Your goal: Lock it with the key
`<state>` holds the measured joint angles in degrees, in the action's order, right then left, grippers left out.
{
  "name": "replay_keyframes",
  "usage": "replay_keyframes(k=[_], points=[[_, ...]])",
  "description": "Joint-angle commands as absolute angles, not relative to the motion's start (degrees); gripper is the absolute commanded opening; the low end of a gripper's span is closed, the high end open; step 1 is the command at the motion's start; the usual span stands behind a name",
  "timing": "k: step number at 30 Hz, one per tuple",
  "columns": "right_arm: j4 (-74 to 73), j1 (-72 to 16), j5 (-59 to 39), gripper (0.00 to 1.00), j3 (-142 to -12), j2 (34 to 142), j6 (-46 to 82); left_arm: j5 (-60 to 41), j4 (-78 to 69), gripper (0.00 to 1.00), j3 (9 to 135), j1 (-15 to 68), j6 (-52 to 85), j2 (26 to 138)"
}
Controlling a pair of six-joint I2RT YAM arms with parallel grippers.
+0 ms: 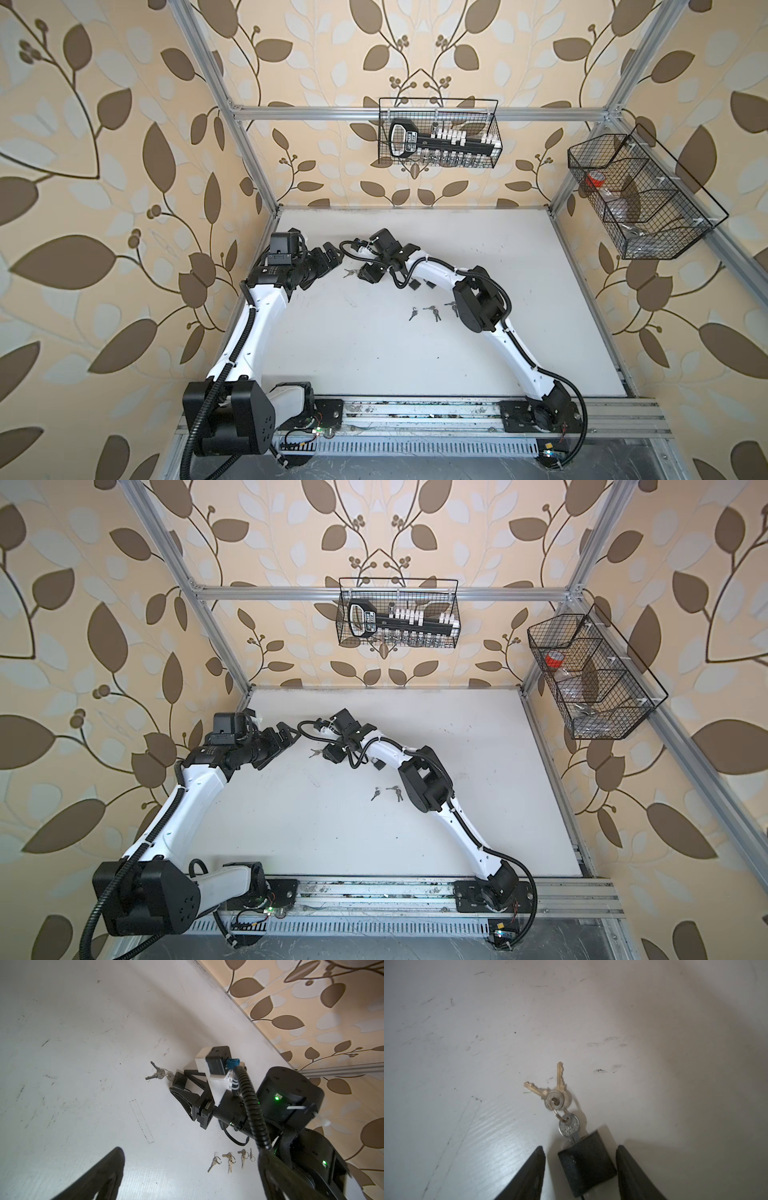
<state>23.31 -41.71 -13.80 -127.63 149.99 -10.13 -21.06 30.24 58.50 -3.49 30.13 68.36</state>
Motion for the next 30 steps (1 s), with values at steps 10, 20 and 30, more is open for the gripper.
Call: replay_keyframes(k=[10, 20, 30], points=[[26.8, -43.3, -11.9, 0.33, -124.6, 148.9, -12.8, -22.4, 32.4, 0.99, 57.7, -4.6, 28.6, 64.6], [19.8, -45.9, -7.6, 0.31, -99.7, 133.7, -7.9, -21.7, 35.7, 0.99, 46.2, -3.4, 31.2, 51.0], [14.1, -49.7, -5.6, 0.32, -72.4, 118.0, 0.3, -9.5, 31.7, 0.99, 39.5, 15.8, 40.3, 48.9]])
